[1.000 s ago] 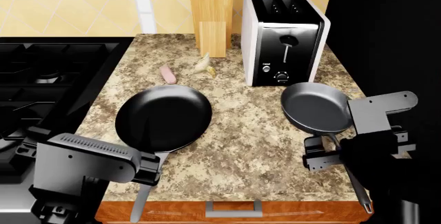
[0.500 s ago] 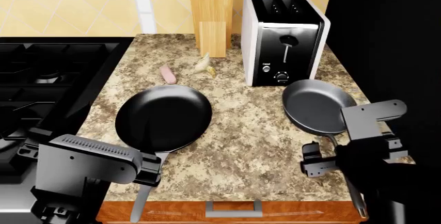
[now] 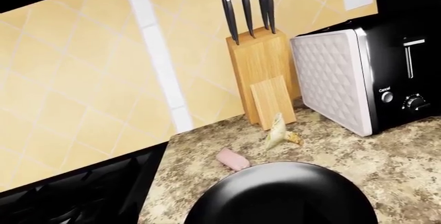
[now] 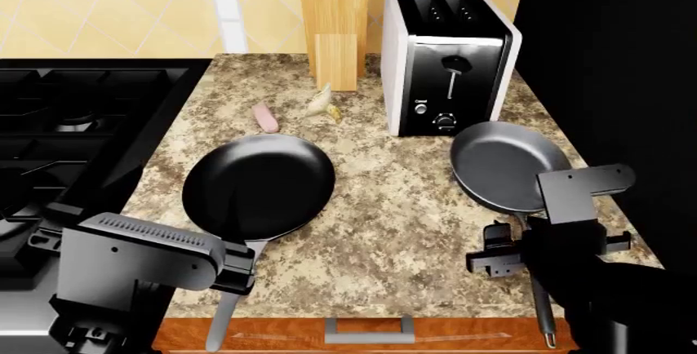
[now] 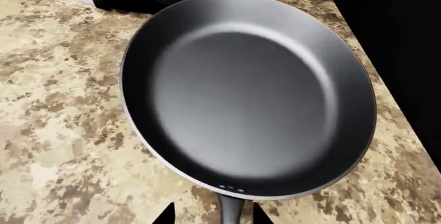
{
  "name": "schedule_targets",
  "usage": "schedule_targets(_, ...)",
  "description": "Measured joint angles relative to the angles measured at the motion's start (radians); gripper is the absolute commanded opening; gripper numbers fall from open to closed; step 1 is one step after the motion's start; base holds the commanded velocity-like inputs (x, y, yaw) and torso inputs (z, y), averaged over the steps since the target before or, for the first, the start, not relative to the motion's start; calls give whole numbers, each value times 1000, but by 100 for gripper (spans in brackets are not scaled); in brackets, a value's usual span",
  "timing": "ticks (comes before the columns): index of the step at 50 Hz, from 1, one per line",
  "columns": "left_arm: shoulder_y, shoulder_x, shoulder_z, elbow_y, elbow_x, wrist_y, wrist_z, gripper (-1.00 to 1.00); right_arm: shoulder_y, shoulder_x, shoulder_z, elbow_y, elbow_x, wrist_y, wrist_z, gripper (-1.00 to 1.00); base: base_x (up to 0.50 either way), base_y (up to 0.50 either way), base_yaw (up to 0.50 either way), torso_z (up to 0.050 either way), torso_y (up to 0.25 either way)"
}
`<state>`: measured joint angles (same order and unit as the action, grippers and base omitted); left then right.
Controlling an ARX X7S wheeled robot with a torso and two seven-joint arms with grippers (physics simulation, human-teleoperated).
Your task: Place both pans onto different burners. Then place the mushroom and the pork loin on different pans.
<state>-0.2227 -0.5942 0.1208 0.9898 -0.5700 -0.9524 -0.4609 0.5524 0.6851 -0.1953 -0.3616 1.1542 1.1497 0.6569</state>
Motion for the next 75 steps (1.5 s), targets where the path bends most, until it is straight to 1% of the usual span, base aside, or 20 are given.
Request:
schedule_targets(14, 4, -8, 1, -2, -8, 10, -12, 100, -27, 4, 21, -12, -2, -8, 4, -100, 0, 0, 0, 0, 0)
schedule_targets(23, 7, -13, 2, -3, -13, 17, -20, 100, -36, 19, 43, -31, -6, 22, -18, -100, 0, 0, 0, 0, 0)
schedule_targets(28, 9, -16, 2, -4, -15, 22, -23, 100, -37, 30, 57, -59, 44, 40, 13, -100, 0, 0, 0, 0, 0)
schedule_targets(34, 11, -20, 2, -4, -19, 27, -28, 100, -31, 47, 77, -104, 152, 60, 62, -100, 0, 0, 0, 0, 0)
schedule_targets(47, 9, -25, 1, -5, -29, 31, -41, 100, 37, 100, 140, -207, 374, 93, 220, -100, 0, 0, 0, 0, 2)
schedule_targets(51, -5, -22, -1, -8, -45, 11, -50, 100, 57, 114, 150, -234, 424, 98, 263, -100, 0, 0, 0, 0, 0)
schedule_targets(56, -69, 9, -42, -28, -162, -107, -85, 100, 74, 124, 153, -265, 470, 101, 301, -100, 0, 0, 0, 0, 2)
schedule_targets(60, -141, 55, -102, -74, -317, -243, -144, 100, 79, 127, 153, -285, 492, 101, 315, -100, 0, 0, 0, 0, 3)
schedule_targets(65, -222, 101, -154, -151, -524, -384, -250, 100, 75, 127, 153, -300, 494, 99, 310, -100, 0, 0, 0, 0, 0)
schedule_targets(70, -274, 122, -173, -215, -695, -463, -355, 100, 68, 127, 151, -306, 486, 96, 298, -100, 0, 0, 0, 0, 2)
schedule_targets(75, -296, 130, -176, -253, -818, -503, -438, 100, 64, 126, 146, -309, 476, 93, 288, -100, 0, 0, 1, 0, 2)
